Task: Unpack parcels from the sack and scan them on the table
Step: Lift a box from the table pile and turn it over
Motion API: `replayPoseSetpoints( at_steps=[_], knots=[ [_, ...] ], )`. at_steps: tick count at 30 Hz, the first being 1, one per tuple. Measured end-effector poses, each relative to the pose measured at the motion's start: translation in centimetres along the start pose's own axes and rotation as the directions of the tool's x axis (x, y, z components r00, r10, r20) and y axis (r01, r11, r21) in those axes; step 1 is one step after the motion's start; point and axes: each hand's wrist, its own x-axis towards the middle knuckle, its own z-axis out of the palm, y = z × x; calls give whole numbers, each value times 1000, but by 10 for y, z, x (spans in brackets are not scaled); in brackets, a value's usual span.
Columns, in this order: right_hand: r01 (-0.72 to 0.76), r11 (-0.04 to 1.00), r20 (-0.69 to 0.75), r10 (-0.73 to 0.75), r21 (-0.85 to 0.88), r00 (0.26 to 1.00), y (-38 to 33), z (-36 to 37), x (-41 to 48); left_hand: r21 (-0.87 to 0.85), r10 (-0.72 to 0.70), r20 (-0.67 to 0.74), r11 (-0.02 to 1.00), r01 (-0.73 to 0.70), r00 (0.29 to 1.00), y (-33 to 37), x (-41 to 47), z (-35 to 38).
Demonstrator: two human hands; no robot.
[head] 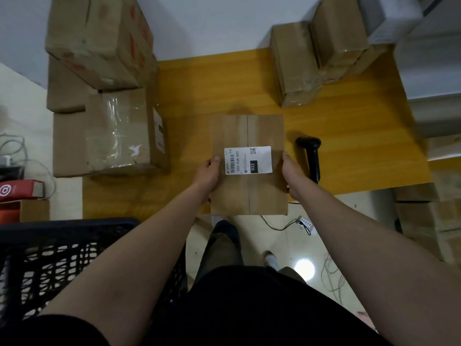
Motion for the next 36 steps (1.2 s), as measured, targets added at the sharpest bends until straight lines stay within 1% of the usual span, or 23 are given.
replayPoseSetpoints(
  at_steps=[4, 9, 14, 18, 24, 27, 29, 32, 36],
  knots=[
    [94, 996, 35, -94, -1, 995, 18, -29, -27, -32, 77, -103, 996, -81, 992, -20, -41, 18],
    [189, 982, 117, -187, -1, 975, 47, -72, -71, -136, 76, -169, 986, -100, 983, -53, -110, 42],
    [257, 965, 122, -250, -48, 961, 78, -108, -109, -216, 95, -221, 966, -144, 971, -87, -182, 65],
    [349, 935, 111, -342, -54, 933, 105, -120, -148, -269, 118, -291, 942, -199, 949, -114, -235, 62],
    [443, 895, 147, -433, -43, 889, 151, -117, -220, -342, 171, -335, 894, -289, 926, -159, -310, 23],
    [499, 866, 131, -492, -25, 861, 181, -107, -260, -411, 216, -299, 850, -330, 930, -188, -359, -5],
    [524, 852, 120, -518, -15, 847, 208, -93, -288, -424, 257, -301, 826, -370, 918, -214, -391, -27],
    [533, 846, 158, -530, 21, 833, 255, -63, -330, -398, 315, -348, 803, -444, 883, -260, -438, -68],
    [566, 823, 204, -564, 55, 800, 326, -18, -383, -385, 318, -374, 802, -457, 872, -337, -496, -126]
  ],
)
